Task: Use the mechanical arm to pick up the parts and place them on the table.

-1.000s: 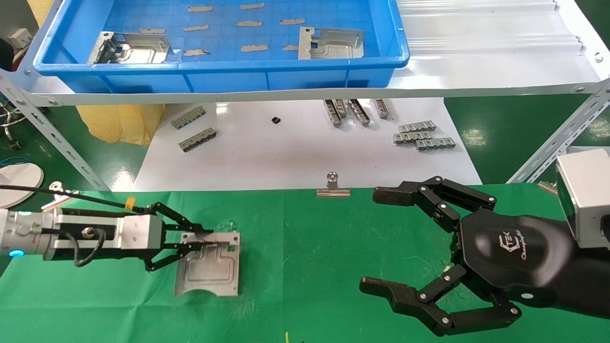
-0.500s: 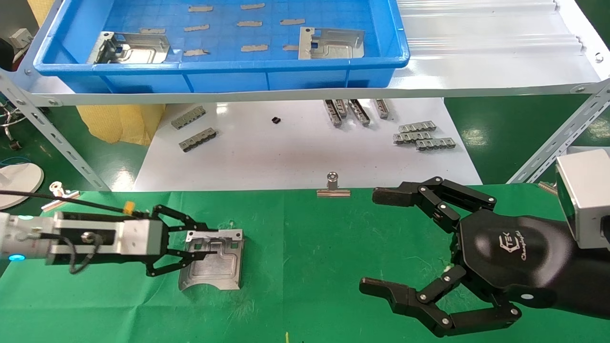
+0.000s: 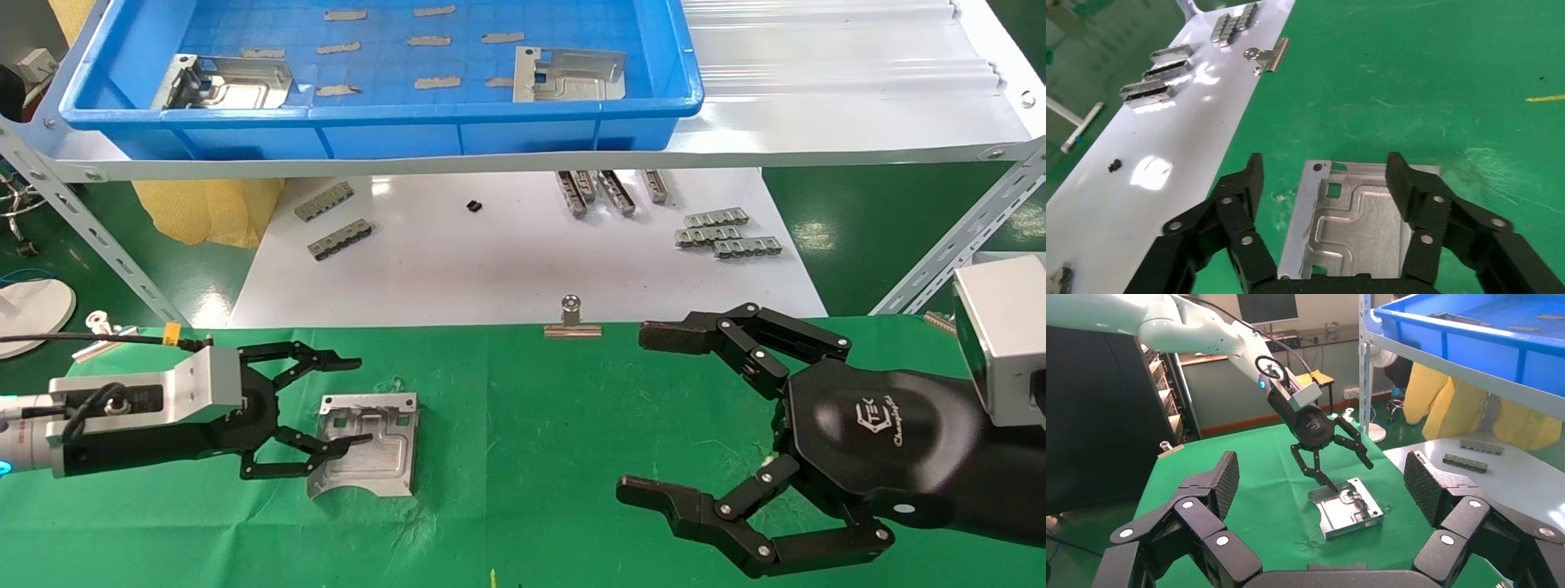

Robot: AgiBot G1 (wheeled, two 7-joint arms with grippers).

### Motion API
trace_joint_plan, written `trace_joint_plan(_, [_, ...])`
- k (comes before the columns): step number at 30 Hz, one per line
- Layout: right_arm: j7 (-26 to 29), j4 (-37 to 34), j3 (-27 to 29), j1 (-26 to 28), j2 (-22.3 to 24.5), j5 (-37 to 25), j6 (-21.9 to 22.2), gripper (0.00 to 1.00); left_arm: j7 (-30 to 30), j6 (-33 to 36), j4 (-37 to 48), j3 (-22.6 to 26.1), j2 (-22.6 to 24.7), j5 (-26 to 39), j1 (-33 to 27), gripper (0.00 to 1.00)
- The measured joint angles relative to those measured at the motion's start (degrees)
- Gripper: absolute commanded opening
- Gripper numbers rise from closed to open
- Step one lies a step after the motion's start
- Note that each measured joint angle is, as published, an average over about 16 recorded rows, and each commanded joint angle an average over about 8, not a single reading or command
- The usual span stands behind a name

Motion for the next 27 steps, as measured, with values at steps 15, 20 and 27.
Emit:
trace_joint_plan(15, [0.0,0.0,0.0,0.0,0.0,0.0,0.0,1.0,-5.2,-0.6,-6.9,-2.1,-1.8,-2.0,2.7,1.0])
trace_joint_plan(20, [0.0,0.0,0.0,0.0,0.0,0.0,0.0,1.0,-9.7,-1.1,-12.5,-3.9,-3.2,-3.8,5.0,1.0])
trace_joint_plan(27, [0.0,0.0,0.0,0.0,0.0,0.0,0.0,1.0,-16.4,-1.8,-20.9,-6.5,-5.4,-6.5,8.5,1.0])
